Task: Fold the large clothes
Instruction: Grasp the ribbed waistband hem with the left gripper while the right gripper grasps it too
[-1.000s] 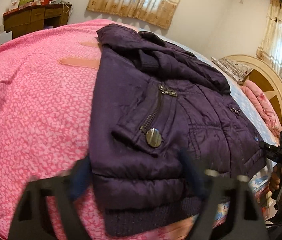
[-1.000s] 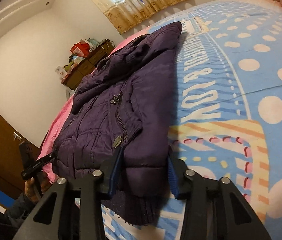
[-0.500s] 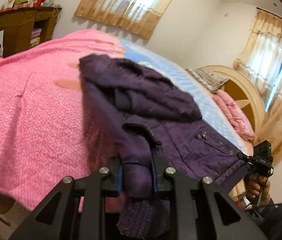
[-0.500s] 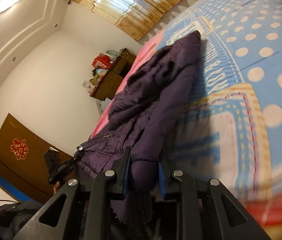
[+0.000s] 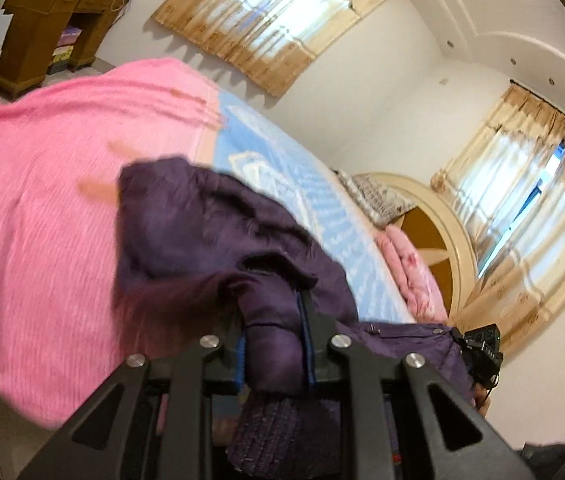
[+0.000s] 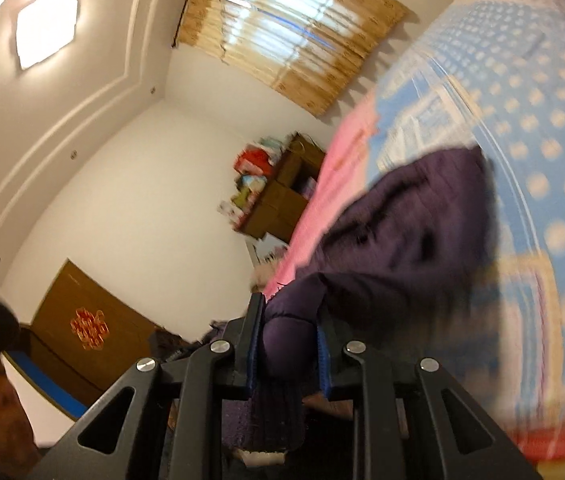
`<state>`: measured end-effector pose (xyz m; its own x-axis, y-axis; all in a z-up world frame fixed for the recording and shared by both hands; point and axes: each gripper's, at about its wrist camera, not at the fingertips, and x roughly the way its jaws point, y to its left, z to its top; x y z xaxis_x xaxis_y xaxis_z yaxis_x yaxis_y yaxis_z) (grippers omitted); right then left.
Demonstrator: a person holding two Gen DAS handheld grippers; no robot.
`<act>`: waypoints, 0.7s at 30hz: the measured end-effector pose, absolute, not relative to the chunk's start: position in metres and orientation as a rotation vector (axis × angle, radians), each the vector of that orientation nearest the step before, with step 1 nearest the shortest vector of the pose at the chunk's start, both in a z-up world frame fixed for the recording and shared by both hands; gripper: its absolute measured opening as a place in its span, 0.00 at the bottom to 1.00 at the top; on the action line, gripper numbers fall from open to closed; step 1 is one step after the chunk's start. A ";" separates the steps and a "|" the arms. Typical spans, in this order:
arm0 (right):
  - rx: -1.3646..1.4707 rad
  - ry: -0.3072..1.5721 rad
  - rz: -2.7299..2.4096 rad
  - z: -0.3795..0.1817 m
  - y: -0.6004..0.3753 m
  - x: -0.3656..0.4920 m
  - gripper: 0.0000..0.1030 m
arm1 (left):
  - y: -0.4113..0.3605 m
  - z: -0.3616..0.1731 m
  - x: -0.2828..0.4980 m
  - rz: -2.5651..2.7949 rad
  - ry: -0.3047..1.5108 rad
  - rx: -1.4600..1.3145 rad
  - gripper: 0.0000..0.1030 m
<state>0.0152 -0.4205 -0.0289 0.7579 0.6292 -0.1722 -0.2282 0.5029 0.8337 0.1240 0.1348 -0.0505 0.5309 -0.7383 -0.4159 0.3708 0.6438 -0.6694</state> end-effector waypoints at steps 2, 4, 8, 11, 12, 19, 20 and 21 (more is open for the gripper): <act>0.925 0.486 0.532 -0.023 -0.429 0.045 0.22 | 0.133 -0.045 0.159 -0.707 0.753 -0.576 0.21; 0.948 0.497 0.491 -0.025 -0.439 0.087 0.22 | 0.125 -0.042 0.201 -0.709 0.784 -0.574 0.21; 0.990 0.551 0.398 -0.044 -0.457 0.162 0.22 | 0.104 -0.054 0.271 -0.687 0.867 -0.551 0.21; 1.004 0.619 0.332 -0.074 -0.469 0.220 0.22 | 0.087 -0.078 0.328 -0.674 0.941 -0.542 0.22; 1.031 0.650 0.300 -0.093 -0.475 0.237 0.22 | 0.085 -0.089 0.342 -0.643 0.975 -0.563 0.23; 1.048 0.748 0.244 -0.127 -0.490 0.283 0.53 | 0.076 -0.133 0.382 -0.561 1.160 -0.679 0.39; 1.031 0.729 0.268 -0.121 -0.490 0.281 0.57 | 0.080 -0.124 0.377 -0.601 1.127 -0.681 0.46; 1.019 0.711 0.289 -0.113 -0.490 0.276 0.67 | 0.083 -0.116 0.372 -0.624 1.104 -0.674 0.54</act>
<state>0.2756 -0.4895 -0.1130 0.7433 0.5323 -0.4051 0.0995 0.5109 0.8538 0.3717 0.0831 -0.1158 0.3251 -0.7429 -0.5851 0.1183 0.6458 -0.7543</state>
